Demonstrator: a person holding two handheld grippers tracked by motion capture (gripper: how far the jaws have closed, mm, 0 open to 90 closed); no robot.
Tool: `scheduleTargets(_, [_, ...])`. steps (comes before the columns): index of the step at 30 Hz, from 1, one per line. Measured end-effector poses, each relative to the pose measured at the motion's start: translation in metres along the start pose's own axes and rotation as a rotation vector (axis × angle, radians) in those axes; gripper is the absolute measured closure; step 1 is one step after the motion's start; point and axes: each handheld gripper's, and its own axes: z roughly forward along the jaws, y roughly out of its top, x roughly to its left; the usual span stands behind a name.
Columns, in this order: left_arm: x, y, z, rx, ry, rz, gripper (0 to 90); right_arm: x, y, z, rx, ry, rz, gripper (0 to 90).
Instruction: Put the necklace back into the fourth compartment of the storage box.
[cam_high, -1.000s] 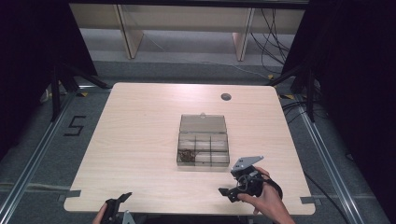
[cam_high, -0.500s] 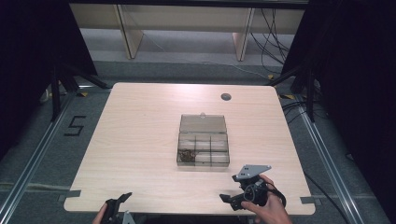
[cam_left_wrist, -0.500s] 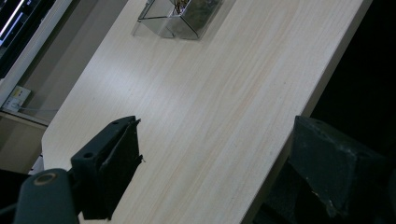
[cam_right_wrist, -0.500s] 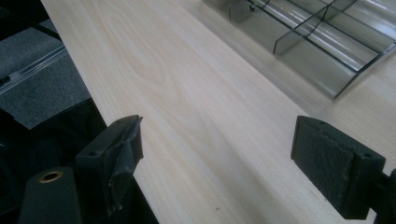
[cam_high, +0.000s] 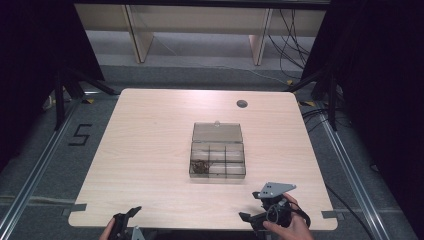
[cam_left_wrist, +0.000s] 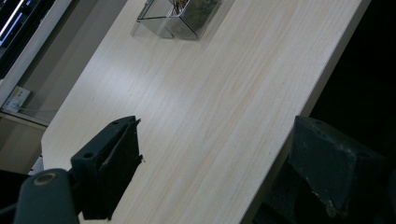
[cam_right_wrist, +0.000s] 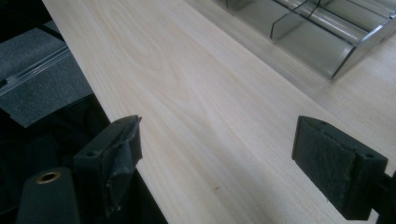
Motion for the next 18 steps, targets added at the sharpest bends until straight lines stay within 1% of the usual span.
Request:
scheduleTargets(3, [0.0, 0.0, 0.0, 0.004, 0.0, -0.005, 15.7, 0.001, -0.003, 0.0, 0.01, 0.002, -0.004, 16.7])
scheduleTargets(4, [0.0, 0.0, -0.001, 0.015, -0.004, 0.001, 15.7, 0.001, -0.005, 0.001, 0.009, 0.001, -0.01, 16.7])
scheduleTargets(5, [0.001, 0.0, -0.001, 0.015, -0.002, 0.014, 15.7, 0.001, -0.006, 0.001, 0.01, -0.003, -0.01, 16.7])
scheduleTargets(7, [0.001, 0.0, -0.001, 0.015, -0.003, 0.014, 15.7, 0.002, -0.006, 0.001, 0.008, -0.007, -0.004, 16.7])
scheduleTargets(9, [0.001, 0.0, -0.001, 0.016, -0.003, 0.015, 15.7, 0.002, -0.009, 0.001, 0.007, -0.015, -0.019, 16.7])
scheduleTargets(11, [0.001, 0.0, -0.001, 0.017, -0.003, 0.014, 15.7, 0.003, -0.01, 0.001, 0.016, -0.007, -0.012, 16.8])
scheduleTargets(12, [0.001, 0.0, -0.001, 0.017, -0.003, 0.015, 15.7, 0.004, -0.011, 0.0, 0.016, -0.022, -0.023, 16.9])
scheduleTargets(13, [0.001, 0.0, -0.001, 0.017, -0.003, 0.016, 15.7, 0.004, -0.012, 0.0, 0.018, -0.022, -0.022, 16.9])
scheduleTargets(14, [0.0, 0.0, 0.001, -0.001, 0.008, 0.007, 15.7, 0.004, -0.012, 0.0, 0.015, -0.021, -0.035, 16.9])
scheduleTargets(15, [0.0, 0.0, 0.001, -0.001, 0.008, 0.007, 15.7, 0.004, -0.013, 0.0, 0.016, -0.014, -0.035, 16.9])
scheduleTargets(16, [-0.003, -0.001, 0.002, -0.012, 0.029, -0.014, 15.7, 0.004, -0.013, 0.0, 0.016, -0.014, -0.035, 16.9])
scheduleTargets(17, [-0.001, -0.001, 0.002, -0.006, 0.021, -0.001, 15.7, 0.004, -0.014, 0.001, 0.016, -0.014, -0.031, 16.9])
scheduleTargets(18, [0.0, 0.0, 0.001, -0.002, 0.014, 0.005, 15.7, 0.005, -0.016, -0.001, 0.025, -0.029, -0.032, 16.9])
